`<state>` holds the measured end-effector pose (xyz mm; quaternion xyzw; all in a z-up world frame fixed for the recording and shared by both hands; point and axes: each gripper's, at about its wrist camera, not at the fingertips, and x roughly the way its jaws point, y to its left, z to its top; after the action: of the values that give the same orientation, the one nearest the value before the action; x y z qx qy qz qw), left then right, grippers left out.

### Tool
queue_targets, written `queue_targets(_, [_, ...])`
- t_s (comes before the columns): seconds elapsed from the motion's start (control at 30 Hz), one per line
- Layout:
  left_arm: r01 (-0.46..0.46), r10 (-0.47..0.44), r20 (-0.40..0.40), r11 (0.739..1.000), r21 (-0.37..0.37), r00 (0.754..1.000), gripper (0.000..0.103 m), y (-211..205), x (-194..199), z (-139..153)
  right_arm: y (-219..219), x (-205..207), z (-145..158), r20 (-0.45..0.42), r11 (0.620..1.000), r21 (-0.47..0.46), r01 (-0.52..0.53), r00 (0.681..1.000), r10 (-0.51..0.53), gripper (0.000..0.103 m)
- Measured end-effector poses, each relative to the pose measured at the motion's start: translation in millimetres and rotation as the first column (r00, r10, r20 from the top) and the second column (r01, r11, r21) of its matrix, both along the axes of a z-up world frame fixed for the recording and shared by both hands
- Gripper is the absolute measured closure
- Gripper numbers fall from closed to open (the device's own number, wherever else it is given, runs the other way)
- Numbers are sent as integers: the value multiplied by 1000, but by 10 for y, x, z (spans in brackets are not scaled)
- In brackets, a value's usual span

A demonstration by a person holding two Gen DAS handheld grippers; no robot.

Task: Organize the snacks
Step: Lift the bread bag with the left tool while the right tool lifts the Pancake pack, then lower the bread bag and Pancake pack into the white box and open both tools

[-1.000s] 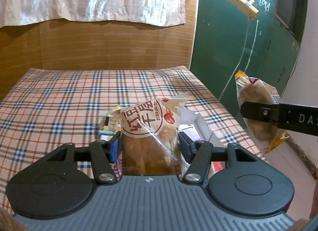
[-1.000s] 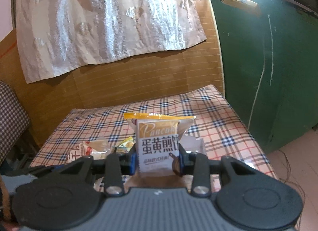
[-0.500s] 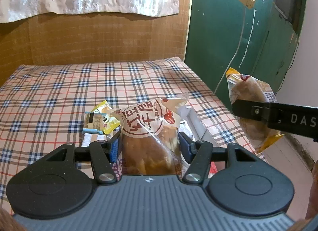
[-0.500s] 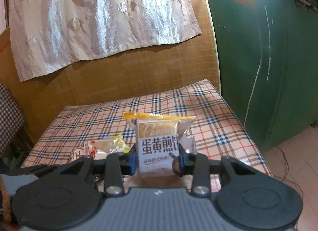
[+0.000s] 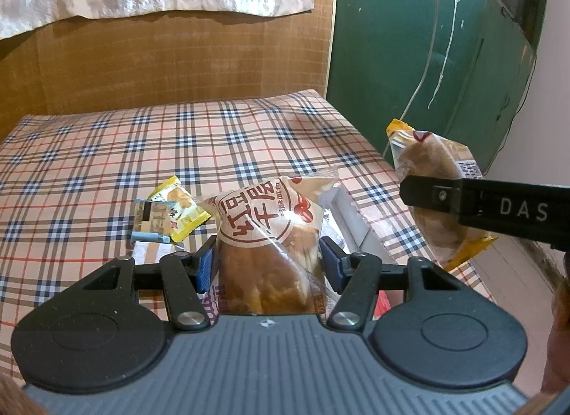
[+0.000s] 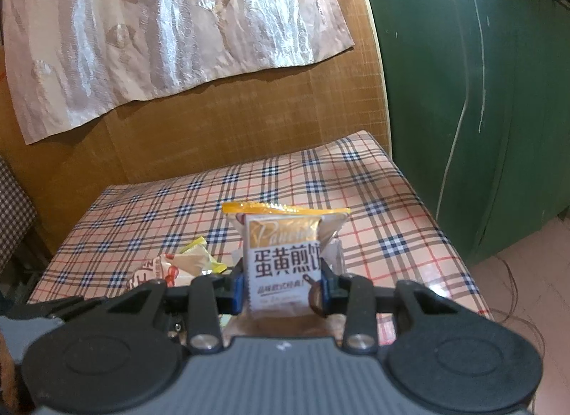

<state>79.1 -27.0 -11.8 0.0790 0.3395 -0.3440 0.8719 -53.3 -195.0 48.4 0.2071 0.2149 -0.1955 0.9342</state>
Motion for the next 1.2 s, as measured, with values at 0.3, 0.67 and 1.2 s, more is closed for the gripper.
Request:
queue_targets(0.3, [8,-7,-30,1000,11,1000,30,-151,188,-151,-181,163,-126,-26,999,31,4,1000,-3,67])
queue_targets(0.67, [25,-23,-72,999,21,997,30,-291,427,-371,-339,432,-322,-52,997,75,-11,999,15,67])
queue_targets(1.2, [45,-46,-83,999,-17,995,31,-483,648,-521,-496,722,-474,-60,997,82,3,998,1,62])
